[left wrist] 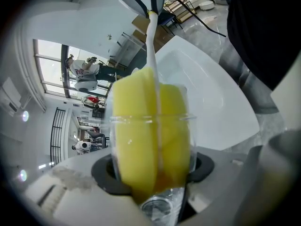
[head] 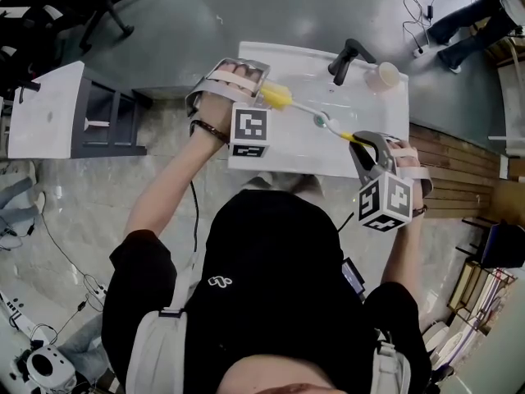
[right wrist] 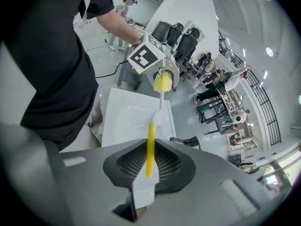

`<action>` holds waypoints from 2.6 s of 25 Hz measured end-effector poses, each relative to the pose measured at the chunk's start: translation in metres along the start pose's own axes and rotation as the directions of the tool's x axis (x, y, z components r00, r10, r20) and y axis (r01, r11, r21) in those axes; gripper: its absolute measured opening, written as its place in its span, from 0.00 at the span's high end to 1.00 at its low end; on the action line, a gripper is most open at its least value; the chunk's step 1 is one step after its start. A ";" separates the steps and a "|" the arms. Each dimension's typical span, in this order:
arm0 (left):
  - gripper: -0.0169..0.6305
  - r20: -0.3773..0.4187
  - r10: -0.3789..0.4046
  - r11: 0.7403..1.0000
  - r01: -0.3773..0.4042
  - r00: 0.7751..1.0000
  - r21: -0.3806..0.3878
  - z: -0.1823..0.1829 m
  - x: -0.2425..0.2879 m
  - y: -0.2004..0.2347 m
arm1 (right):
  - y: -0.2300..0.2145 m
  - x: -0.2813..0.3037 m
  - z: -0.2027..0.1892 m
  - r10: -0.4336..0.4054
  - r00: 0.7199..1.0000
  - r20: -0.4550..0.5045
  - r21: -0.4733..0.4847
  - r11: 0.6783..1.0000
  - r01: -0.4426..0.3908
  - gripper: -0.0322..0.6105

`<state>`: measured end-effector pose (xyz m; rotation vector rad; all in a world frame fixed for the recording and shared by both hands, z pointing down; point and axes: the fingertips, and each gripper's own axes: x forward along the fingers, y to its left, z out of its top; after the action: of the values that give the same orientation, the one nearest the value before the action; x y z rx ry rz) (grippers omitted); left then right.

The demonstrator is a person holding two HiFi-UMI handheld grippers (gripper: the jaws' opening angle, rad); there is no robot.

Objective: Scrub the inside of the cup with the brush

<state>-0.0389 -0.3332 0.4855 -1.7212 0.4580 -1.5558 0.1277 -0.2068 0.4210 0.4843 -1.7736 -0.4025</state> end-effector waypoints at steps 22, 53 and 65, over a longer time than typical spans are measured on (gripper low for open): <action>0.56 -0.019 -0.026 0.999 0.025 0.999 -0.033 0.020 0.001 -0.004 | 0.003 0.015 0.024 0.018 1.000 0.009 0.046 0.999 -0.018 0.87; 0.56 0.126 -0.053 0.992 0.067 0.991 -0.107 0.025 0.011 -0.015 | 0.005 0.015 0.028 0.073 0.989 0.129 0.173 0.980 -0.095 0.87; 0.56 0.114 -0.077 0.992 0.088 0.991 -0.093 0.017 0.020 -0.018 | 0.005 0.012 0.010 0.072 0.992 0.108 0.195 0.976 -0.092 0.87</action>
<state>-0.0222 -0.3309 0.5126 -1.9119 0.4177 -1.5083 0.1153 -0.2084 0.4306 0.5372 -1.9353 -0.1935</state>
